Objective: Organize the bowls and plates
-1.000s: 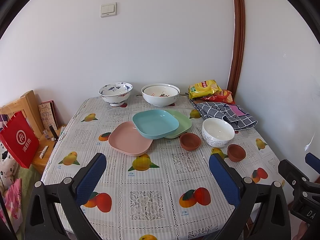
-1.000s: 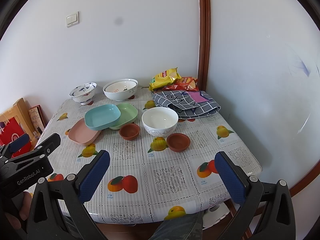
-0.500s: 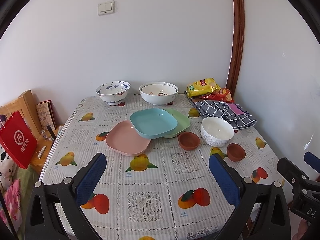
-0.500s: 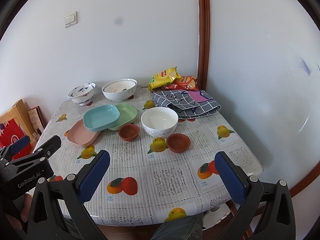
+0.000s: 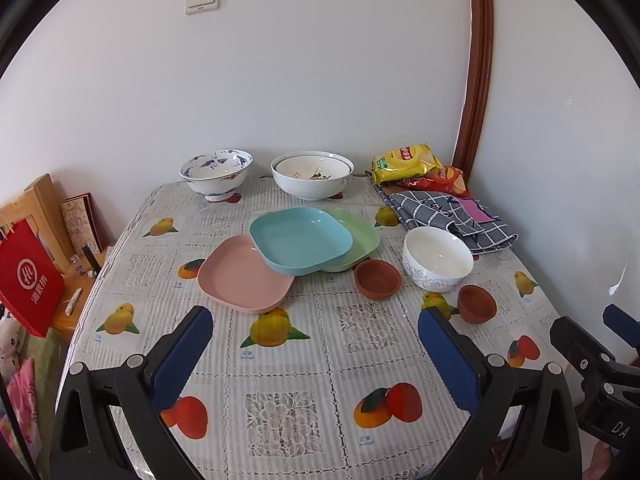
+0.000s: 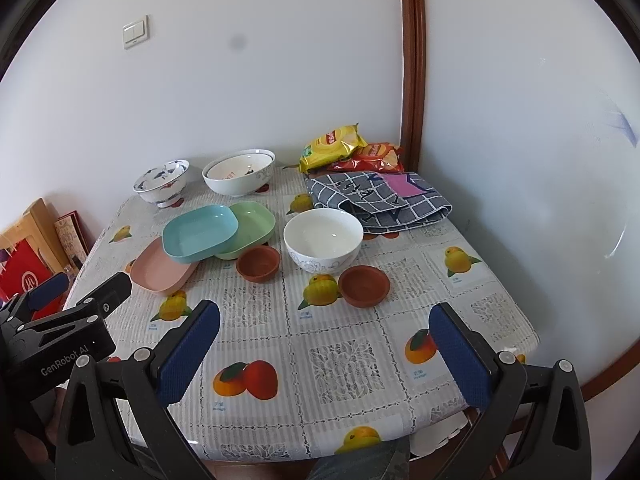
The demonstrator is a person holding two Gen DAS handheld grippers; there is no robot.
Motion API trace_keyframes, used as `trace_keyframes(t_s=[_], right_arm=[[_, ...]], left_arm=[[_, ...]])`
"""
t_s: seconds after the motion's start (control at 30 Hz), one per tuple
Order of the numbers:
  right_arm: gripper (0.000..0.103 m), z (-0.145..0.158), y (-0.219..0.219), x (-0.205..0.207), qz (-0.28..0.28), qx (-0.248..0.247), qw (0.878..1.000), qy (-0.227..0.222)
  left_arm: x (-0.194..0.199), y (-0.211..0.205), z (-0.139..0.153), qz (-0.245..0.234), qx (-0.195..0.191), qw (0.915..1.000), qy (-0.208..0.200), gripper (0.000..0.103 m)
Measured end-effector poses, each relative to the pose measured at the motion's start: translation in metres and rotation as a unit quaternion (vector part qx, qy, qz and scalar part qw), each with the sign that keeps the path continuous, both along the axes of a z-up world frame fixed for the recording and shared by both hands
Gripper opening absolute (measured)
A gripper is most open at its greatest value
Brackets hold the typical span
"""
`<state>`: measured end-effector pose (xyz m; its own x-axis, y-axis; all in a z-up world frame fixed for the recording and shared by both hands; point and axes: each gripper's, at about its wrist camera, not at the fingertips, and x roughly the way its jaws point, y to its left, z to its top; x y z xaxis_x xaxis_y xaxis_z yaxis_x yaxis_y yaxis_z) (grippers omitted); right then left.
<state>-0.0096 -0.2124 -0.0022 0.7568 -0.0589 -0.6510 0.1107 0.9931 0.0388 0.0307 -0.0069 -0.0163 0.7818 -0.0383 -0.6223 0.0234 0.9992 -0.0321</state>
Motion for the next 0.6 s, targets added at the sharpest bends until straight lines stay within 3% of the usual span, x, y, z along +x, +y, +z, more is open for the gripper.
trace_keyframes(t_s=[0.6], right_arm=[[0.103, -0.007, 0.011, 0.061, 0.005, 0.015, 1.000, 0.016]], left_arm=[[0.066, 0.020, -0.007, 0.012, -0.003, 0.9990, 0.042, 0.103]])
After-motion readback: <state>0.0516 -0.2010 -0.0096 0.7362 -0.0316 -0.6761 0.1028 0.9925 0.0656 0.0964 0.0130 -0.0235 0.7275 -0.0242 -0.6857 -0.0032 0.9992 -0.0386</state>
